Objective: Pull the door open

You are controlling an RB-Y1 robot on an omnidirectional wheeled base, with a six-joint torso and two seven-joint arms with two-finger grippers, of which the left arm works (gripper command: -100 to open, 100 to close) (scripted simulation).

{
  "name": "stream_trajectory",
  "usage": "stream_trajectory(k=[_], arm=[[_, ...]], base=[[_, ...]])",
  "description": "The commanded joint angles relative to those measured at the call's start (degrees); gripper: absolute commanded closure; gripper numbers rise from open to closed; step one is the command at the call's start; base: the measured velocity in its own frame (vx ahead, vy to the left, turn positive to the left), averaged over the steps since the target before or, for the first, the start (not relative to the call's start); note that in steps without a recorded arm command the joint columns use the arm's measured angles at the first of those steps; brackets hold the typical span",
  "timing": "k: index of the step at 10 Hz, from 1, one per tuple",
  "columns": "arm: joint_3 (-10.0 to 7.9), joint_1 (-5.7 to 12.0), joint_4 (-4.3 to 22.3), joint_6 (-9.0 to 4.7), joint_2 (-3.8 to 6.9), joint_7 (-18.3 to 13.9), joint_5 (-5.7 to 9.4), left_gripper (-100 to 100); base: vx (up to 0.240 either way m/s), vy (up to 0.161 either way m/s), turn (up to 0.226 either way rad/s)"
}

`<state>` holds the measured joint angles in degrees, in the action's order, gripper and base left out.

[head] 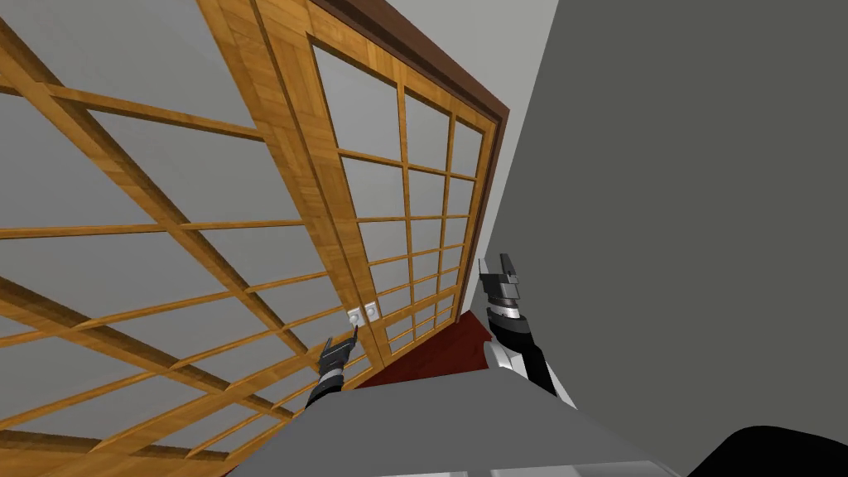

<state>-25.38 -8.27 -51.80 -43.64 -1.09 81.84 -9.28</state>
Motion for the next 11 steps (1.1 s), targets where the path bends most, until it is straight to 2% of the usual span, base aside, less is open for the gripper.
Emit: stream_trajectory(k=[1, 2, 3, 8, 11], arm=[[0.44, 1.82, 0.3, -0.49, -0.28, 0.1, 0.01, -100], [0.07, 1.69, 1.2, -0.57, -0.03, 0.2, 0.1, -100], [0.07, 1.69, 1.2, -0.57, -0.03, 0.2, 0.1, 100], [0.07, 1.69, 1.2, -0.57, -0.03, 0.2, 0.1, 100], [-0.25, -0.35, 2.6, -0.19, 0.36, -1.4, 0.57, 100]], base=[[0.192, 0.059, -0.111], [0.09, 0.027, -0.028], [-0.014, -0.006, 0.013], [-0.015, -0.01, -0.005], [-0.119, -0.052, 0.005]])
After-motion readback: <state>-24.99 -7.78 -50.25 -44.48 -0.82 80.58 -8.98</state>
